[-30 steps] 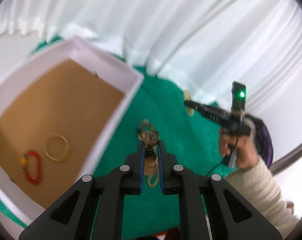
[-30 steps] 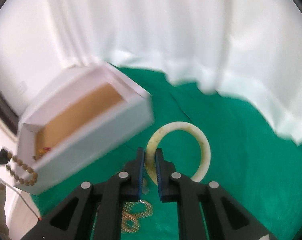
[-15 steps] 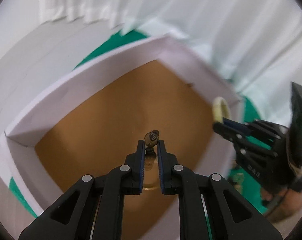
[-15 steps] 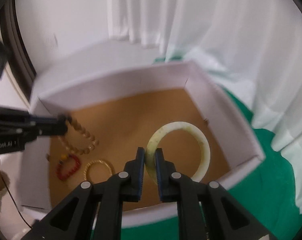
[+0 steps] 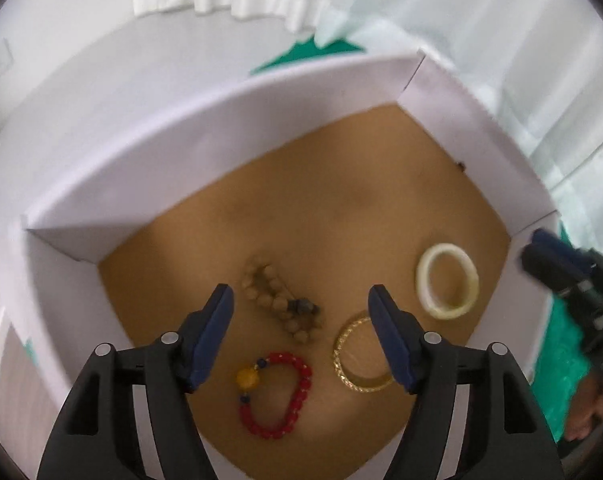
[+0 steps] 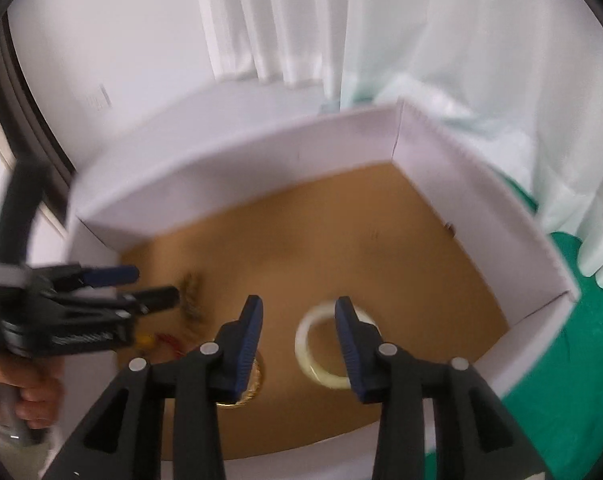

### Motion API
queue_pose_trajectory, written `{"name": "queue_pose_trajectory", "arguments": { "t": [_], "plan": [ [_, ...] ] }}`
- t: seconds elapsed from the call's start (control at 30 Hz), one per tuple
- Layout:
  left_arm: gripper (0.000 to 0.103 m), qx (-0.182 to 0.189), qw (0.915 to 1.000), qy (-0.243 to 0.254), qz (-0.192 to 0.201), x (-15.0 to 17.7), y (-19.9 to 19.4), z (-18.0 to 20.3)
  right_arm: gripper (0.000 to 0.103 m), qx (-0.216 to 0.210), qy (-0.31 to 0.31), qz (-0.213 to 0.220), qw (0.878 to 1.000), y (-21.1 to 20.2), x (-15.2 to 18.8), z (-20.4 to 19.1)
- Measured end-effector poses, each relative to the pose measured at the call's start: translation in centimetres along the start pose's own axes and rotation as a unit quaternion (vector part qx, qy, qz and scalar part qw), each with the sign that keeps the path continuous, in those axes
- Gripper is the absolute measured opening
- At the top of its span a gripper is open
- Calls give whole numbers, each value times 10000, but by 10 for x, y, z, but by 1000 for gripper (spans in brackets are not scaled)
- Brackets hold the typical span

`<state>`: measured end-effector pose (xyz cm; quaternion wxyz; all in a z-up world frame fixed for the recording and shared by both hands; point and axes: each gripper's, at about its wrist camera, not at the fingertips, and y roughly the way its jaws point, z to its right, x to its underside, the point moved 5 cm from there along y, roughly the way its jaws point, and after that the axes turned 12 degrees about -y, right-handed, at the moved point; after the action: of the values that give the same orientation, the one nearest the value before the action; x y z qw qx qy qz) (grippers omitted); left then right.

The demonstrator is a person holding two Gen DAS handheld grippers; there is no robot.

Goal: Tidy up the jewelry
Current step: 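Carry both held pieces into the white box and open both tools, then withdraw both tools from the box back over the jewelry pile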

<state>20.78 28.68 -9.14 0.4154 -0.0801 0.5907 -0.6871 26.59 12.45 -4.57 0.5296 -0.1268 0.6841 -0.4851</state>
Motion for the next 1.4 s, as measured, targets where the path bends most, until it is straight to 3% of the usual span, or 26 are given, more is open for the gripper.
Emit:
{"name": "queue_pose_trajectory", "arguments": {
  "t": [0.13,0.23,0.47,0.67,0.97,1.17,1.4],
  "plan": [
    [82,404,9982,167,407,12,-49,13,40,119,-12,547,9984,-64,-5,0],
    [86,652,9937,516,755,33,-82,30,57,388,-103,765,9963,-105,8,-4],
    [95,1110,9788,1306,1120,107,-114,81,60,812,21,839,9932,-169,93,-8],
    [95,1435,9705,1791,737,186,-95,123,62,1569,459,271,9862,-178,197,6],
    [95,1311,9582,2534,222,266,-74,148,64,1777,1784,-84,9678,-186,327,21],
    [95,1220,9546,2714,134,292,-67,149,64,1959,2353,-159,9519,-203,376,24],
    [95,1129,9542,2769,88,296,-62,149,64,1923,2597,-234,9461,-200,392,25]
  ]
}}
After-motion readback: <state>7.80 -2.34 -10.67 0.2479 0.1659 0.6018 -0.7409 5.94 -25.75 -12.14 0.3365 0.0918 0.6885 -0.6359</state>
